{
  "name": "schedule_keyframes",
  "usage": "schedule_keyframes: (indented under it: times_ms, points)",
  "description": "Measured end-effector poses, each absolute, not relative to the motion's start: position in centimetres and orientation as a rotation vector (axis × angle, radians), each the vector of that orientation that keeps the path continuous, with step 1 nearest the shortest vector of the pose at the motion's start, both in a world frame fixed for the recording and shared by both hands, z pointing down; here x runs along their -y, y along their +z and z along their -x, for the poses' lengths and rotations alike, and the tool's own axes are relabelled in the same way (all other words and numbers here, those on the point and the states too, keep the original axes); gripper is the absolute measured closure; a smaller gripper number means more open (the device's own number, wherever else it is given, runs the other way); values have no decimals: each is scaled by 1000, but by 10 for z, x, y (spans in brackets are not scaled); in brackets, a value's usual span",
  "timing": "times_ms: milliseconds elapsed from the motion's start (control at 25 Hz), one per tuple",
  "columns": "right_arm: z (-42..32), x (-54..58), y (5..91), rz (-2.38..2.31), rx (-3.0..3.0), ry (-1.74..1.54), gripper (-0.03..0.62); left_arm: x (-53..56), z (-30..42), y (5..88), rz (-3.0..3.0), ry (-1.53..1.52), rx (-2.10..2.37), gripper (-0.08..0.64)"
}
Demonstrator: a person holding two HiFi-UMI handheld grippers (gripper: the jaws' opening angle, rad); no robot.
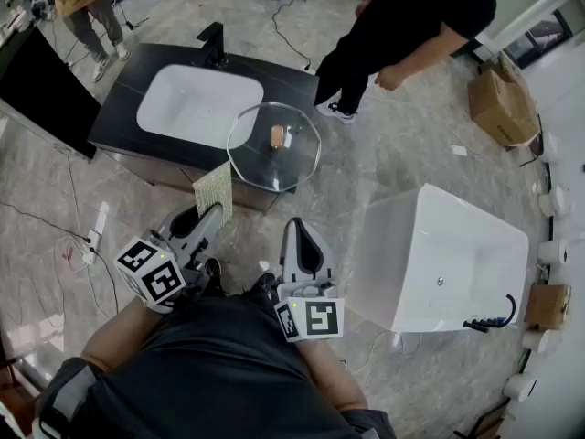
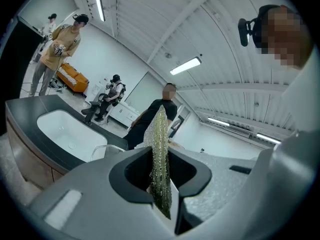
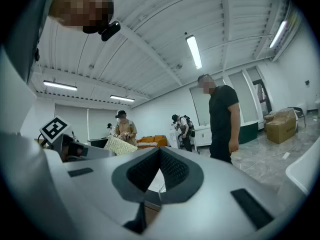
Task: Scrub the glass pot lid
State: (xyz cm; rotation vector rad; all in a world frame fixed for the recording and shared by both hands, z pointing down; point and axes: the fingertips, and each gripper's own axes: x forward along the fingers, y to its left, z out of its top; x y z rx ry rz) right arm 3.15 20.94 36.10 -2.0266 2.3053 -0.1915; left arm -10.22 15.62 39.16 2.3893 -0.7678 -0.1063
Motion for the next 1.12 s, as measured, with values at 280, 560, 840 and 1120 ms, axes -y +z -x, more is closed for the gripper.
schedule_keyframes:
  times_ms: [280,560,840,1120]
  points:
    - [-26,-211,356,2032,-2309,-225,586,-158,108,390,-2366,-83,767,488]
    - [-31,-213,363,2026,-2297,-267,586,-159,102,395,-2366,-75,764,488]
    - [-52,-217,369,2023,-2267,-337,584,-155,94,400,-2353,-59,806,488]
    - [-96,-225,384,1985,-2293,-385,586,-151,66,407,-2345,-48,902,488]
